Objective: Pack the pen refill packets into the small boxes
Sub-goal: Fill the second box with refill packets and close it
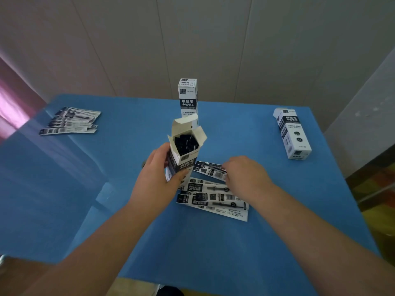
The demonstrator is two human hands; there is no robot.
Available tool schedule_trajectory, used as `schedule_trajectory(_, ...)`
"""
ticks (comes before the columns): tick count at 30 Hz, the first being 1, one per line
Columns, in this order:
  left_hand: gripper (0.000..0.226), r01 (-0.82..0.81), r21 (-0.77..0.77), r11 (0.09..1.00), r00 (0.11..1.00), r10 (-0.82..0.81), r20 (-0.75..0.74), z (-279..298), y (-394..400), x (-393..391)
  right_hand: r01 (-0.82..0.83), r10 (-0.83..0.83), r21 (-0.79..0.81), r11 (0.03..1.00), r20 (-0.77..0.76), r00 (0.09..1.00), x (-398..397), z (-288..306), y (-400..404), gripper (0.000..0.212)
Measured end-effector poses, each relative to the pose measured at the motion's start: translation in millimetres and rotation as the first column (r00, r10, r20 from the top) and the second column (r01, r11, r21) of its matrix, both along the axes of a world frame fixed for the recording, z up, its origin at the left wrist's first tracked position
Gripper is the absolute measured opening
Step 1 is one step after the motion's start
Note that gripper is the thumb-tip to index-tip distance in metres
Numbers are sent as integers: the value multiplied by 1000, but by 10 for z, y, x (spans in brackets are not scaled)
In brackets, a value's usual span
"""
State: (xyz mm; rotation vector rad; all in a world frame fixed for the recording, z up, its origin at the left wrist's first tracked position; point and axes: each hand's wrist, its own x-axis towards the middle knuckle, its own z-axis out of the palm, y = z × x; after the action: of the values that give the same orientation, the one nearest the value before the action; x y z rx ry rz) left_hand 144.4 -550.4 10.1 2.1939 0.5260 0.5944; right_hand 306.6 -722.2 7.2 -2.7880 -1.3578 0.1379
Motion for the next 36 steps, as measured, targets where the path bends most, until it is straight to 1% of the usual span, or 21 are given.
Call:
schedule_trajectory(3, 52, -8, -1, 1000, 1000, 8, -15, -9, 2, 4, 29, -27, 79, 996, -26, 999, 44, 149, -16, 19)
schedule_trajectory(5, 52, -10, -12, 1000, 1000, 9, -23, -21, 5, 6, 101, -81, 166, 981, -123, 989, 77, 299, -30, 23)
schedule_trajectory(7, 53, -7, -12, 1000, 1000, 6, -27, -31, 5, 6, 170, -112, 261, 950, -225, 968, 105, 450, -58, 20)
schedule_trajectory(10, 53, -5, -12, 1000, 1000, 5, -26, -26, 2, 2, 252, -113, 392, 885, -344, 932, 114, 641, -126, 9)
schedule_trajectory(12, 52, 4, -11, 1000, 1000, -4, -17, -12, -2, 0, 341, -53, 482, 807, -516, 855, 98, 728, -178, 4)
schedule_trajectory(14, 52, 10, 1, 1000, 1000, -10, -12, -4, -5, 2, 434, 28, 530, 729, -657, 754, 70, 800, -232, 7)
schedule_trajectory(18, 49, 16, 21, 1000, 1000, -16, 0, -19, 1, 12, 550, 181, 595, 586, -757, 627, -6, 978, -295, 8)
schedule_trajectory(20, 50, 20, 44, 999, 1000, -20, -5, -29, 4, 17, 590, 265, 621, 515, -771, 580, -53, 1076, -304, 7)
schedule_trajectory(21, 50, 23, 52, 998, 1000, -23, -6, -30, 2, 18, 599, 302, 638, 484, -764, 570, -80, 1124, -310, 6)
schedule_trajectory(25, 47, 44, 78, 996, 999, -45, 10, -17, -13, 17, 607, 423, 714, 350, -698, 578, -182, 1290, -285, 12)
schedule_trajectory(27, 46, 50, 93, 994, 999, -51, 9, -8, -30, 20, 598, 436, 742, 303, -666, 605, -226, 1332, -245, 13)
schedule_trajectory(32, 55, 57, 113, 992, 998, -58, 8, -12, -62, 10, 533, 346, 792, 296, -609, 713, -262, 1333, -109, 11)
schedule_trajectory(36, 60, 59, 135, 989, 998, -61, 12, -21, -76, 1, 513, 286, 805, 298, -589, 756, -282, 1290, -2, 8)
